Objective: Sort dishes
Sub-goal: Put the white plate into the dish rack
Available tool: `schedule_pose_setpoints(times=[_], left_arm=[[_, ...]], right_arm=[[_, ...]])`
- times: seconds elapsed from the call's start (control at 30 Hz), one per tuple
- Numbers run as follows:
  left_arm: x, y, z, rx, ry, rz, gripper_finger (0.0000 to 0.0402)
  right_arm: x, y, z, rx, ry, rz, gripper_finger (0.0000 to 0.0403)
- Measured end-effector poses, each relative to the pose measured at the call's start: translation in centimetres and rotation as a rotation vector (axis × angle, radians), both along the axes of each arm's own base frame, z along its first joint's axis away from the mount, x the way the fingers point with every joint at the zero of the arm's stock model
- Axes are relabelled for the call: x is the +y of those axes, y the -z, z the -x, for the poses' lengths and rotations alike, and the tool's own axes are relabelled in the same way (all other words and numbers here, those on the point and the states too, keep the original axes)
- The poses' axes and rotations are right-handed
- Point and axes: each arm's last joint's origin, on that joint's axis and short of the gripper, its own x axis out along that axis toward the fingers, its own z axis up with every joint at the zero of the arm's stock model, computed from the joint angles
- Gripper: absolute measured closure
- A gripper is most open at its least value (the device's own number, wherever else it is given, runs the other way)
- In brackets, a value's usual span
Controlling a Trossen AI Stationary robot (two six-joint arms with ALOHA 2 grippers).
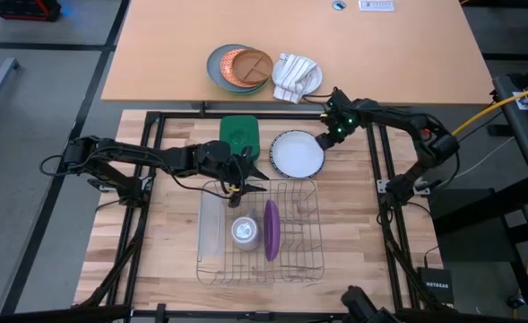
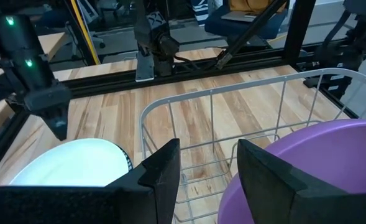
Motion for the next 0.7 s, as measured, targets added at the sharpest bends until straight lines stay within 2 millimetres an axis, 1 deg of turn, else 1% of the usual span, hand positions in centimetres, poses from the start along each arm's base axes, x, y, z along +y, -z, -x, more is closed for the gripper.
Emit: schedule_pose_setpoints(times=[0.2,0.4,0.7], left_arm=[[0.0,0.0,0.0,0.000,0.000,-0.001,0.0253],[0.0,0.0,0.0,0.001,0.001,-0.001,0.0253],[0.0,0.1,0.0,0.009,0.000,0.000,0.0254]], right_arm=[[-0.2,0.9,-0.2,0.013,0.000,-0.033,0.0285],[-0.3,1.6,-0.4,-0.018,-0.013,-0.086,0.0285],[-0.4,1.7,-0.6,-0.037,-0.015,-0.090,0.0285]])
